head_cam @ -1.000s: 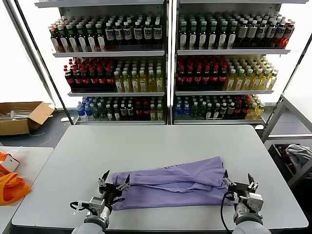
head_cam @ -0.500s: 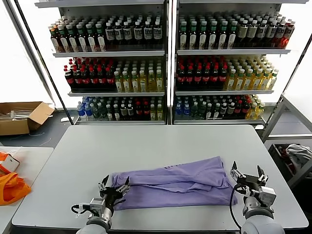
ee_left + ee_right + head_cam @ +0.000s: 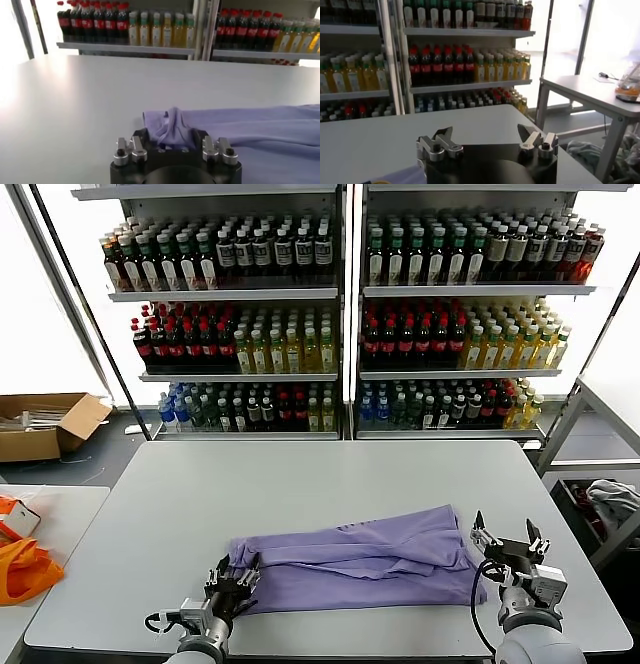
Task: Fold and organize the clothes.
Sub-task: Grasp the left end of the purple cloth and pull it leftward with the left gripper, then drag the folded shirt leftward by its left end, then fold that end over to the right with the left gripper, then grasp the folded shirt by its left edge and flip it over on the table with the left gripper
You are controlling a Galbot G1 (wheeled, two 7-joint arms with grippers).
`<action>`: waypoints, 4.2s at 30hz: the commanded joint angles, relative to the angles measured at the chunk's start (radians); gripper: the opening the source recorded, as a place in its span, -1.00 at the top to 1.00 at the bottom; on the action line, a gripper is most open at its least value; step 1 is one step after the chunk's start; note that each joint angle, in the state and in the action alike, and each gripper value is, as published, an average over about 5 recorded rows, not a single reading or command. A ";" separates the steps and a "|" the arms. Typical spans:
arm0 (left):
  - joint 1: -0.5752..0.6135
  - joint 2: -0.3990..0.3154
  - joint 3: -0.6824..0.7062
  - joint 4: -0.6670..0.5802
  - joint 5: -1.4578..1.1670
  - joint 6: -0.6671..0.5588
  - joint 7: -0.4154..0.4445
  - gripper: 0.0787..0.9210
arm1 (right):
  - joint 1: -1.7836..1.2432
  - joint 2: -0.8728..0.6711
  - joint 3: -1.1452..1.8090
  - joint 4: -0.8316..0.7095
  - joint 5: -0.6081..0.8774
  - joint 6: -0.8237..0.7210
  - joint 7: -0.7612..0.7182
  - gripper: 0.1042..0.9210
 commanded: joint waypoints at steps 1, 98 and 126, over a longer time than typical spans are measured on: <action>0.011 -0.007 -0.001 0.007 -0.040 0.012 0.017 0.07 | 0.001 -0.001 -0.001 0.004 0.004 0.000 -0.001 -0.76; -0.179 0.070 0.176 0.018 0.052 0.006 0.043 0.91 | -0.137 0.098 -0.058 0.014 -0.108 0.091 -0.018 -0.76; -0.063 0.224 -0.161 -0.106 0.083 -0.049 0.100 -0.76 | -0.071 0.071 -0.134 -0.040 -0.109 0.097 -0.020 -0.76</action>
